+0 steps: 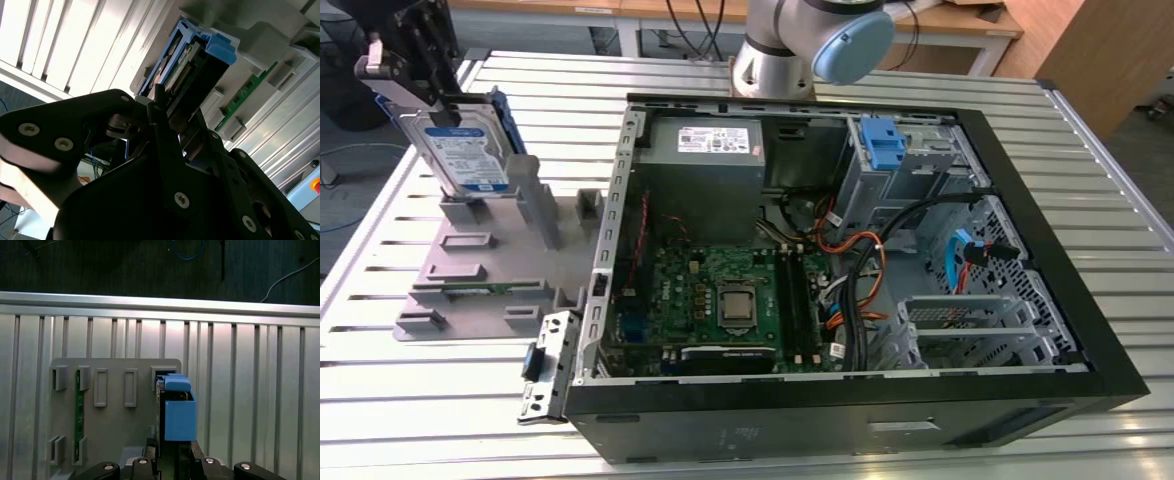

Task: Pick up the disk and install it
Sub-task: 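Pick up the disk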

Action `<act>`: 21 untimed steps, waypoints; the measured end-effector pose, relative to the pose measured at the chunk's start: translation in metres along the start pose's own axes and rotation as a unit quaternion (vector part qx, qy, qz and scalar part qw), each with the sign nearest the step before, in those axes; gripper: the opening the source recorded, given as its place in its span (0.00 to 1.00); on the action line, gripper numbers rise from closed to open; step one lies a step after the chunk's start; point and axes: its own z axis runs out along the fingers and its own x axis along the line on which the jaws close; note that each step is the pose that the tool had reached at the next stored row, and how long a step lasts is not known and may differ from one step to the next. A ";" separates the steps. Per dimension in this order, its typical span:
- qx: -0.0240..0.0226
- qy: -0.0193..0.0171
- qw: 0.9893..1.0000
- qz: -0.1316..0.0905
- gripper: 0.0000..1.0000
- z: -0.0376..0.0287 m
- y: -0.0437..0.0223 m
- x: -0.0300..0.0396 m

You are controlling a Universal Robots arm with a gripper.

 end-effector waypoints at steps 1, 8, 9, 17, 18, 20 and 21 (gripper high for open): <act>0.000 0.000 1.000 0.000 0.35 -0.0004 0.0000 0.0000; 0.000 0.000 1.000 0.000 0.35 -0.0040 0.0000 -0.0002; 0.000 0.000 1.000 0.000 0.35 -0.0045 0.0000 -0.0003; 0.000 0.000 1.000 0.000 0.35 -0.0089 0.0000 -0.0005; 0.000 0.000 1.000 0.000 0.35 -0.0093 0.0000 -0.0005; 0.000 0.000 1.000 0.000 0.35 -0.0101 0.0000 -0.0005; 0.000 0.000 1.000 0.000 0.35 -0.0104 0.0000 -0.0006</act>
